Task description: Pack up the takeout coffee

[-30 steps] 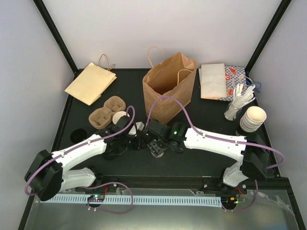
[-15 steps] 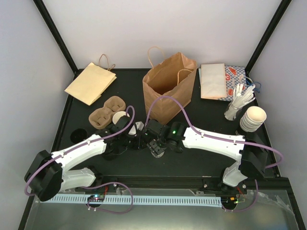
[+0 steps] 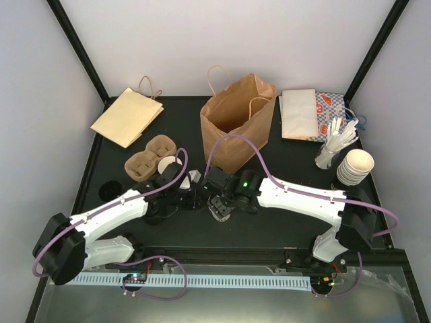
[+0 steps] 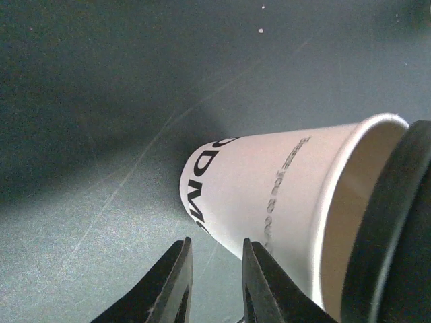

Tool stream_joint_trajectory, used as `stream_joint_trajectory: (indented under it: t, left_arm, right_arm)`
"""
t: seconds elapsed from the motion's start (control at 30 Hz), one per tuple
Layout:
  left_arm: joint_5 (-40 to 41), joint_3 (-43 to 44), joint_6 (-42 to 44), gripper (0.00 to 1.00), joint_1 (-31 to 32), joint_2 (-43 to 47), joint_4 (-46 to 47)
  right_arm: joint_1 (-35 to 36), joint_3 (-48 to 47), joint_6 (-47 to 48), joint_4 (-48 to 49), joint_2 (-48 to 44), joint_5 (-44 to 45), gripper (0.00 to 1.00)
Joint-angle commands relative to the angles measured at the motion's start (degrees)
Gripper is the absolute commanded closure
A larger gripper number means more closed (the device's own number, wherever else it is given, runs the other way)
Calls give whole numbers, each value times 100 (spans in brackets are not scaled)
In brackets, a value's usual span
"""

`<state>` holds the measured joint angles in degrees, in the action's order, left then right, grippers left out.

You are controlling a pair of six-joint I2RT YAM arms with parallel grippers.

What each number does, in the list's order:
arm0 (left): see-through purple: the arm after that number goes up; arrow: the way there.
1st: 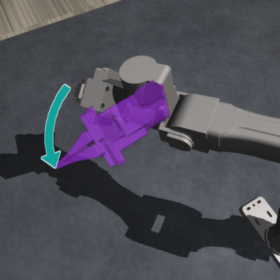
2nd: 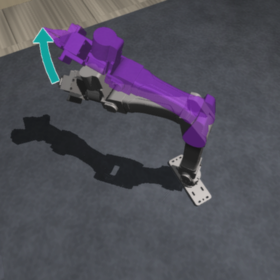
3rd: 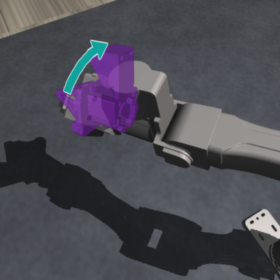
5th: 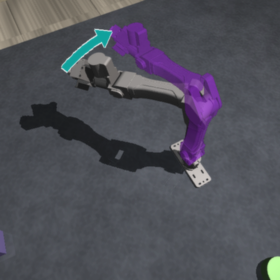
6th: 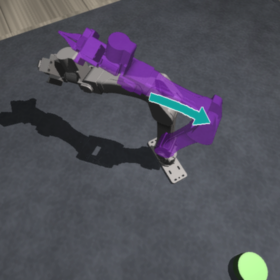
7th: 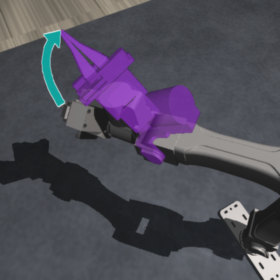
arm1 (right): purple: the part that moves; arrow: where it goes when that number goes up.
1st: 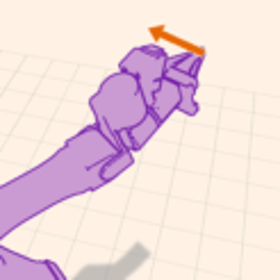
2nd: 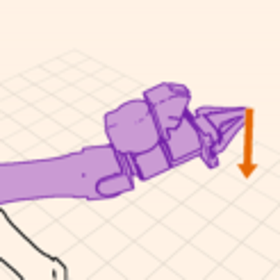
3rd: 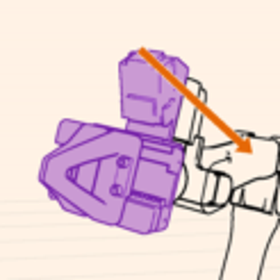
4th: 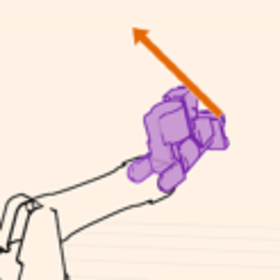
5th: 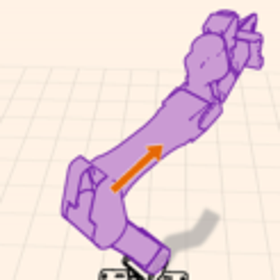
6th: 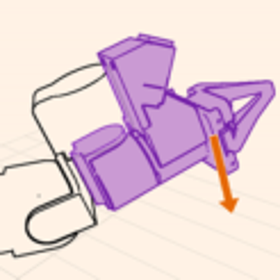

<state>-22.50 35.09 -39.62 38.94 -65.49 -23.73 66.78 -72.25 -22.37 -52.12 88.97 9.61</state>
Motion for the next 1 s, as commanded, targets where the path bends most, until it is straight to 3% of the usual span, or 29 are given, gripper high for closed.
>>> stream_joint_trajectory:
  t: [0.0, 0.97]
  left_arm:
    - [115, 22, 76, 78, -37, 122, -56]
    - [84, 48, 83, 79, -45, 127, -80]
  right_arm:
    - [27, -176, 0, -122, -232, 135, 32]
    - [28, 78, -48, 216, -110, 55, 32]
